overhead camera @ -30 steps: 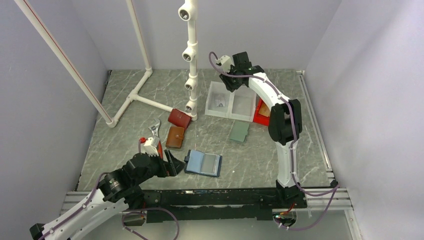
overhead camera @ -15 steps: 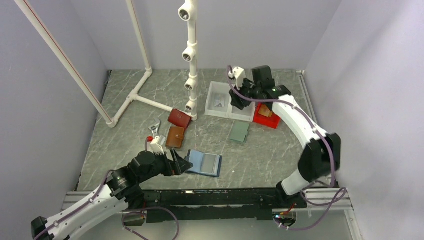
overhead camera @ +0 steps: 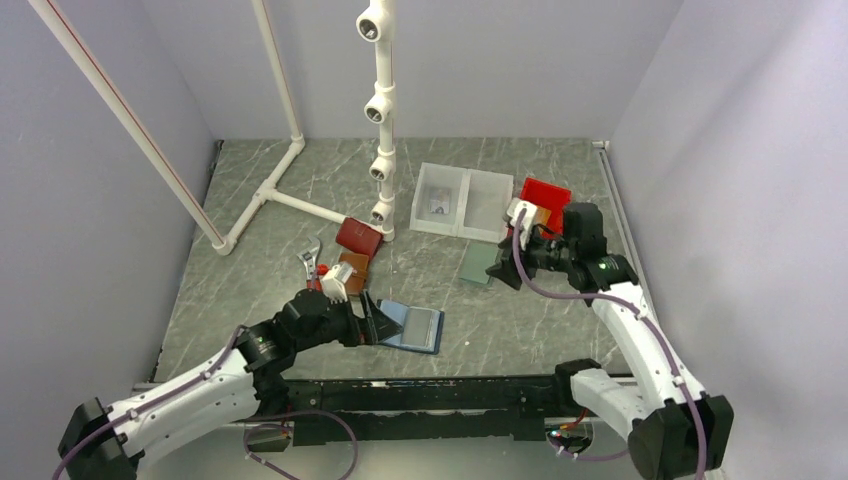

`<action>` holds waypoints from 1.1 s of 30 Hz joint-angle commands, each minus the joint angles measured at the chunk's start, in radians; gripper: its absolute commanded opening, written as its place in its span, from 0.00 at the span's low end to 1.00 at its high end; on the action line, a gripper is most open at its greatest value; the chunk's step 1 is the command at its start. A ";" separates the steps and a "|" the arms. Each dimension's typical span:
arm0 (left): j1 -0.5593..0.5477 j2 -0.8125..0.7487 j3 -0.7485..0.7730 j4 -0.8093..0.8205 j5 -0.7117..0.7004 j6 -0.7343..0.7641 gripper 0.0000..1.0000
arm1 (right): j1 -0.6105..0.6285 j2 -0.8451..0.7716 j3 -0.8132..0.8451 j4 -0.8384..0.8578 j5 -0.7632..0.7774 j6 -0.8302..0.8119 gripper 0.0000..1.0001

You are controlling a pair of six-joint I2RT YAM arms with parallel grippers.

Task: Take the credit cards out of the card holder
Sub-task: Remove the credit card from the card holder.

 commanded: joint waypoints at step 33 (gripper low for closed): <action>-0.206 0.493 0.423 -0.188 -0.210 0.139 0.98 | -0.193 -0.086 -0.085 0.004 -0.283 -0.060 0.71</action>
